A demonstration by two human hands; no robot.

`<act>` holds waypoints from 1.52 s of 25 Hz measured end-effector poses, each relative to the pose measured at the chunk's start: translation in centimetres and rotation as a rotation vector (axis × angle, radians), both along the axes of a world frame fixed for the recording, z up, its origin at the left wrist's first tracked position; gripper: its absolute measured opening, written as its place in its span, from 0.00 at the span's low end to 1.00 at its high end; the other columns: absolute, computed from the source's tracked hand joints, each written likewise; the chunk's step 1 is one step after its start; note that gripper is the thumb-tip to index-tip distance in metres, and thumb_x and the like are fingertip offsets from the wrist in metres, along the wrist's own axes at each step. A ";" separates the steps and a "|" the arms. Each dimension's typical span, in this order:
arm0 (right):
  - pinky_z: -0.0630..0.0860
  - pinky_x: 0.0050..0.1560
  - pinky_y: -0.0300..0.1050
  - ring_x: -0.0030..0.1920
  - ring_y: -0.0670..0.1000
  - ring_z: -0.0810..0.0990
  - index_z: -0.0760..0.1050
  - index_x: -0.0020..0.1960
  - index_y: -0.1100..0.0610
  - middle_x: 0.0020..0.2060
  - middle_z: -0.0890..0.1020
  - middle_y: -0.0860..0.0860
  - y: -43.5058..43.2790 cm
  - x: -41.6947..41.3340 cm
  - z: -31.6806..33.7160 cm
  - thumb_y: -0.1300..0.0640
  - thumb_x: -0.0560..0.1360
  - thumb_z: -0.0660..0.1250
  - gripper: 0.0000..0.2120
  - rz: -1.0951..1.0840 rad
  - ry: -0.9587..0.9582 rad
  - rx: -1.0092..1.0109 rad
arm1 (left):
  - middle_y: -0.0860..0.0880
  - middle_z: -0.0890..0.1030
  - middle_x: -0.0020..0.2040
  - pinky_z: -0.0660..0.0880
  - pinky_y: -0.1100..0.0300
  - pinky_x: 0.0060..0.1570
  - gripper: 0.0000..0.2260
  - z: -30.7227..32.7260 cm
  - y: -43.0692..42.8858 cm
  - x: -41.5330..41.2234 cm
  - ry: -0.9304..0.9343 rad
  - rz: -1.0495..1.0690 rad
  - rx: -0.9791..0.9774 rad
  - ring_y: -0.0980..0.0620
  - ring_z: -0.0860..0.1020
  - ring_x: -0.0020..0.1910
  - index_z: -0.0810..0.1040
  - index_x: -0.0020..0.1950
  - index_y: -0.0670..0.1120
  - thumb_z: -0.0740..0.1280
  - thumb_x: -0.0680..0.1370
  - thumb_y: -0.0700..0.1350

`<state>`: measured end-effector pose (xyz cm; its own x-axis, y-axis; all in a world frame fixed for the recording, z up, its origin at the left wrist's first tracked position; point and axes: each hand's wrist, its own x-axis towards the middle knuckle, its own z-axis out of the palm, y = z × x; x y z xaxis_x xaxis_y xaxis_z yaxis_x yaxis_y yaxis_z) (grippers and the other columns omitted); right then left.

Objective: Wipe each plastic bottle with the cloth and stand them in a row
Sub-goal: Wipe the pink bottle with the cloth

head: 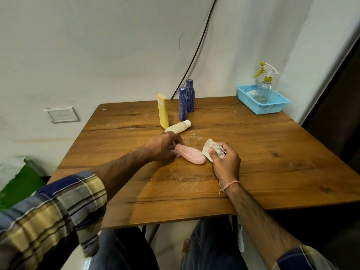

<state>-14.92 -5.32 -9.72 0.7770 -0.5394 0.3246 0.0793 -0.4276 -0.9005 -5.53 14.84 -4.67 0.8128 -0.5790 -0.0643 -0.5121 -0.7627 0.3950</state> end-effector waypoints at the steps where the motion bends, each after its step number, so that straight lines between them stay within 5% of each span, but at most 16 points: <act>1: 0.74 0.46 0.39 0.50 0.50 0.81 0.81 0.52 0.56 0.49 0.84 0.50 -0.1 -0.2 0.0 0.63 0.74 0.73 0.08 -0.023 -0.019 -0.024 | 0.53 0.80 0.56 0.79 0.59 0.51 0.15 -0.5 0.4 -0.7 0.025 0.068 -0.064 0.53 0.79 0.55 0.78 0.58 0.53 0.76 0.73 0.49; 7: 0.68 0.46 0.23 0.50 0.47 0.79 0.81 0.52 0.56 0.51 0.79 0.51 0.0 -2.4 0.2 0.69 0.71 0.73 0.13 -0.051 -0.113 -0.287 | 0.55 0.81 0.43 0.74 0.68 0.36 0.15 -2.3 1.3 -7.6 0.045 0.375 -0.438 0.59 0.79 0.42 0.77 0.55 0.53 0.78 0.72 0.51; 10: 0.75 0.46 0.32 0.47 0.48 0.77 0.83 0.50 0.58 0.48 0.77 0.51 -0.5 -3.3 -0.2 0.70 0.71 0.72 0.11 0.030 -0.151 -0.451 | 0.54 0.81 0.42 0.74 0.66 0.36 0.16 -2.9 1.2 -10.3 0.100 0.466 -0.566 0.57 0.79 0.42 0.77 0.53 0.53 0.79 0.71 0.49; 16: 0.80 0.43 0.50 0.44 0.52 0.78 0.85 0.51 0.59 0.43 0.77 0.53 -0.5 -3.4 -1.0 0.70 0.69 0.69 0.14 0.154 -0.068 -0.655 | 0.57 0.82 0.44 0.77 0.68 0.43 0.15 -4.4 2.3 -12.5 0.034 0.471 -0.622 0.60 0.80 0.45 0.81 0.51 0.55 0.81 0.68 0.47; 26: 0.79 0.43 0.46 0.43 0.50 0.79 0.86 0.49 0.60 0.42 0.79 0.52 -0.6 -5.7 -0.9 0.70 0.70 0.72 0.11 0.359 -0.207 -0.709 | 0.55 0.83 0.43 0.71 0.75 0.38 0.16 -4.8 2.4 -11.4 0.036 0.460 -0.640 0.59 0.80 0.43 0.83 0.53 0.53 0.80 0.69 0.44; 38: 0.79 0.45 0.49 0.44 0.52 0.79 0.86 0.51 0.60 0.42 0.80 0.53 -0.2 -5.6 -1.0 0.71 0.70 0.70 0.13 0.294 -0.164 -0.719 | 0.53 0.83 0.43 0.75 0.72 0.39 0.15 -4.8 2.1 -11.4 0.022 0.470 -0.637 0.55 0.80 0.42 0.83 0.51 0.54 0.81 0.67 0.45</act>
